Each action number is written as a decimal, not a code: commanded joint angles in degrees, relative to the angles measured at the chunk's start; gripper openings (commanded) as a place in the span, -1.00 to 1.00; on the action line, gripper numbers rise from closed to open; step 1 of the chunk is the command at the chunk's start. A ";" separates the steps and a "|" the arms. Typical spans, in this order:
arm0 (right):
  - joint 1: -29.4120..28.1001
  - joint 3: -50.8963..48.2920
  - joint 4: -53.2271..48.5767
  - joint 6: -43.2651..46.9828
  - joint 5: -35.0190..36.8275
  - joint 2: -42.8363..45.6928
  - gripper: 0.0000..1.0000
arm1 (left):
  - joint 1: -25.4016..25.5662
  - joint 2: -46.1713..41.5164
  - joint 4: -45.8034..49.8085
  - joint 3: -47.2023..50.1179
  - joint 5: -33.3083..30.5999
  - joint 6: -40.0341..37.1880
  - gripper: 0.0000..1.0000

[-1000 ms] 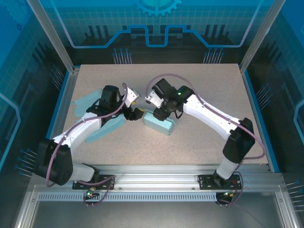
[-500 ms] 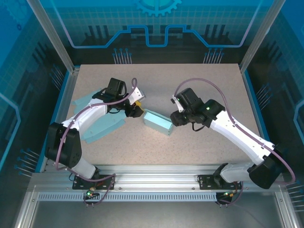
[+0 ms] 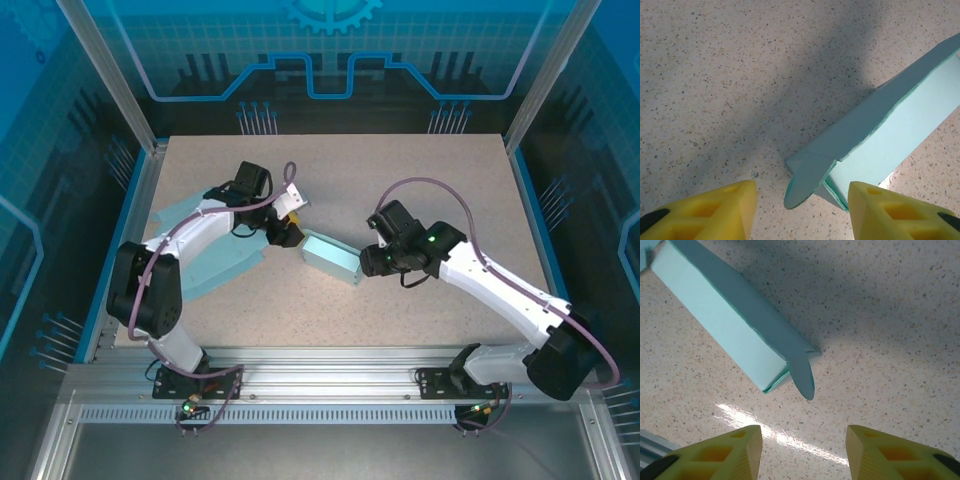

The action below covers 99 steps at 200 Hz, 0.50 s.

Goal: Fold the paper box

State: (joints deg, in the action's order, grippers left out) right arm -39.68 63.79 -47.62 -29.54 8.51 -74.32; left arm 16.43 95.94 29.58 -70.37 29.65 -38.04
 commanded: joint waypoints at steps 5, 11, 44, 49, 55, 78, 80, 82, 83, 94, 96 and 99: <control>0.26 -0.51 0.85 -2.41 0.43 -2.31 -0.03 | -0.26 0.89 1.27 -1.88 1.31 -0.12 0.00; 0.30 -0.43 0.93 -2.58 0.75 -2.85 -0.03 | -0.26 0.98 1.31 -1.94 1.42 0.01 -0.01; 0.35 0.45 1.16 -3.50 2.57 -5.05 -0.05 | 0.01 1.35 1.00 -2.06 1.05 1.60 -0.25; 0.33 0.59 1.25 -3.58 2.67 -5.32 -0.05 | 0.09 1.35 0.77 -2.00 1.01 1.93 -0.28; 0.39 0.75 1.37 -3.59 2.77 -5.64 -0.07 | 0.14 1.44 0.65 -1.99 1.06 2.30 -0.33; 0.31 1.42 1.65 -3.86 3.09 -6.74 -0.17 | 0.75 1.36 0.60 -1.73 1.19 2.98 -0.38; 0.31 1.49 1.65 -3.88 3.07 -6.83 -0.17 | 0.83 1.35 0.57 -1.71 1.15 3.06 -0.38; 0.35 1.55 1.71 -3.86 3.15 -6.92 -0.19 | 0.85 1.35 0.57 -1.59 1.08 3.17 -0.38; 0.37 1.58 1.73 -3.86 3.12 -6.95 -0.19 | 0.87 1.35 0.56 -1.60 1.10 3.20 -0.39; 0.38 1.86 1.74 -3.86 3.22 -7.45 -0.26 | 1.18 1.11 0.36 -1.21 0.88 3.73 -0.40; 0.39 1.91 1.74 -3.86 3.25 -7.53 -0.27 | 1.23 1.10 0.32 -1.16 0.86 3.91 -0.42; 0.44 1.99 1.74 -3.88 3.26 -7.65 -0.30 | 1.32 1.01 0.26 -1.05 0.78 4.08 -0.44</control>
State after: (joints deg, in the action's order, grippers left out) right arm -39.68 63.90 -46.37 -32.47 10.52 -80.77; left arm 16.93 96.60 29.71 -70.74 29.65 -35.66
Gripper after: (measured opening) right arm 0.381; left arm 0.303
